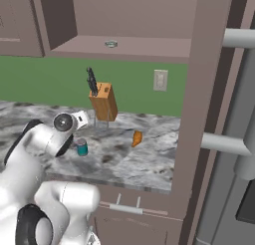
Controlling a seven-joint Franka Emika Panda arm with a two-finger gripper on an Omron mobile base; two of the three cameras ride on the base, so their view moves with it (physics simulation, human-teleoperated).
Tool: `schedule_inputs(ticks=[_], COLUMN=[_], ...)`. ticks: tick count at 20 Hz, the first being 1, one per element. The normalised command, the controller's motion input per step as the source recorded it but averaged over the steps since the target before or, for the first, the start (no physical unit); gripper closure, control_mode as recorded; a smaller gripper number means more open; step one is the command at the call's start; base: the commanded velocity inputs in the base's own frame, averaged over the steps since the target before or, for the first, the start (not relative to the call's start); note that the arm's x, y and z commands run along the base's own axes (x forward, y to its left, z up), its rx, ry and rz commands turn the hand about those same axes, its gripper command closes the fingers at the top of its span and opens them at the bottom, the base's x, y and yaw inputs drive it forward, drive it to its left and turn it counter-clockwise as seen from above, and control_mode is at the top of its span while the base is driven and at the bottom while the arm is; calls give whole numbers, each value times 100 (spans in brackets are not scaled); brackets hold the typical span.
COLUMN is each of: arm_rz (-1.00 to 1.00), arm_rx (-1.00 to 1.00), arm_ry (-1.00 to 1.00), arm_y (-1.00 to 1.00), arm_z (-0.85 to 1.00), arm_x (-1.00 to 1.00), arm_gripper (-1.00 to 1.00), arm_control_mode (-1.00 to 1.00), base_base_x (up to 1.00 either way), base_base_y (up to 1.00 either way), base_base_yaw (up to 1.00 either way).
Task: Restock the canned food cabinet by taking the new fresh canned food from the counter and placing it in the cabinet. Then, take the old canned food from the cabinet and place it on the counter.
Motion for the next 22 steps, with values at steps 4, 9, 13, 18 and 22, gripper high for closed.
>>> schedule_inputs(ticks=[4, 9, 13, 18, 22], arm_rz=[-11, -7, -15, -26, -9], arm_rx=[-3, -3, 0, 0, 10], arm_ry=[-4, 2, 1, -7, -25], arm_y=[0, 1, -37, -82, -79], arm_z=[100, 100, 100, 66, 6], arm_x=[-79, -100, -100, -100, -100], arm_gripper=[-100, -100, -100, -100, -100], arm_control_mode=[-100, -100, -100, -100, -100], base_base_x=[0, 0, 0, 0, 0], base_base_y=[0, 0, 0, 0, 0], base_base_yaw=[0, 0, 0, 0, 0])
